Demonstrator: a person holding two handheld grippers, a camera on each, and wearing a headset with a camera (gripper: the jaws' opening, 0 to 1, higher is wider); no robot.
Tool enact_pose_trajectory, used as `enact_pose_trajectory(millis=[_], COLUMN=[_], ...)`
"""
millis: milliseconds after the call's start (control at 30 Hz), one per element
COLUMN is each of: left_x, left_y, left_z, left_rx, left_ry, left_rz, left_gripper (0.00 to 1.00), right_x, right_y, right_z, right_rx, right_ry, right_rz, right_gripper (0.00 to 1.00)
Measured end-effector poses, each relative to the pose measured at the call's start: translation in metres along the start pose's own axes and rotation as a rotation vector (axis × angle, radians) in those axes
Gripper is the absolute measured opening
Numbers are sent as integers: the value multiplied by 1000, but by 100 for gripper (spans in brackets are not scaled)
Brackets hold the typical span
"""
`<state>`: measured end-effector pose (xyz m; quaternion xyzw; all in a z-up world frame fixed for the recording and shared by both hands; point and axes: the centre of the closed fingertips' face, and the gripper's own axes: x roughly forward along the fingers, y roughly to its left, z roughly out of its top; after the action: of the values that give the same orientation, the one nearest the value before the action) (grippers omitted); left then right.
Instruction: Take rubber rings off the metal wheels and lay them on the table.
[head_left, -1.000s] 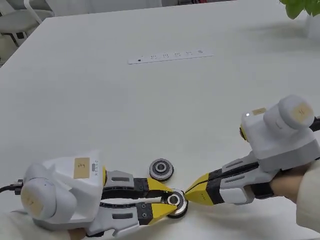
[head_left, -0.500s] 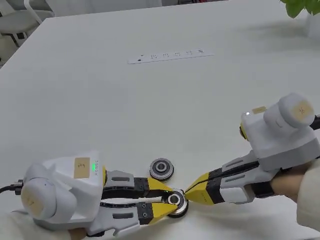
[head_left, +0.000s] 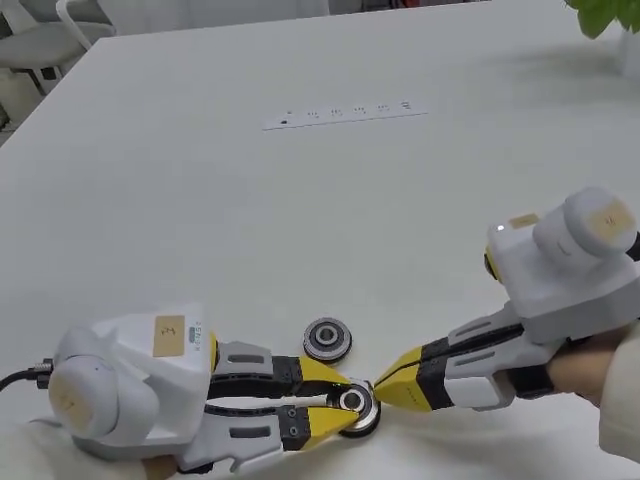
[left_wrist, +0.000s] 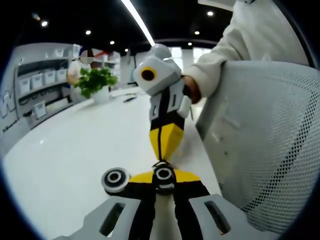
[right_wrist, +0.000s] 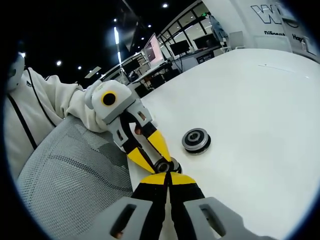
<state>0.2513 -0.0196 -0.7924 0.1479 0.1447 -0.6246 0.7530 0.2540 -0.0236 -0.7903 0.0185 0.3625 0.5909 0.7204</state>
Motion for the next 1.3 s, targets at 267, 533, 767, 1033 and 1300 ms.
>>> enact_pose_trajectory(millis=[267,533,767,1033,1300], left_x=[0,1,1,0,0], left_y=[0,0,3,4,4], left_z=[0,0,1,2,3], left_rx=[0,1,-10,-11,-7], left_ry=[0,3,6,1,-3], left_rz=[0,-2,5,8,8], left_gripper=[14,14,14,14,14], right_x=[-1,-1,-2,-3,-4], right_y=[1,0,-3,-3,0], right_z=[0,0,3,6,8], right_rx=[9,1,-2,-7,-6], right_ry=[-2,1,-2,3,3], right_rz=[3,-2,-15,-20,-21], right_gripper=[0,0,0,0,0])
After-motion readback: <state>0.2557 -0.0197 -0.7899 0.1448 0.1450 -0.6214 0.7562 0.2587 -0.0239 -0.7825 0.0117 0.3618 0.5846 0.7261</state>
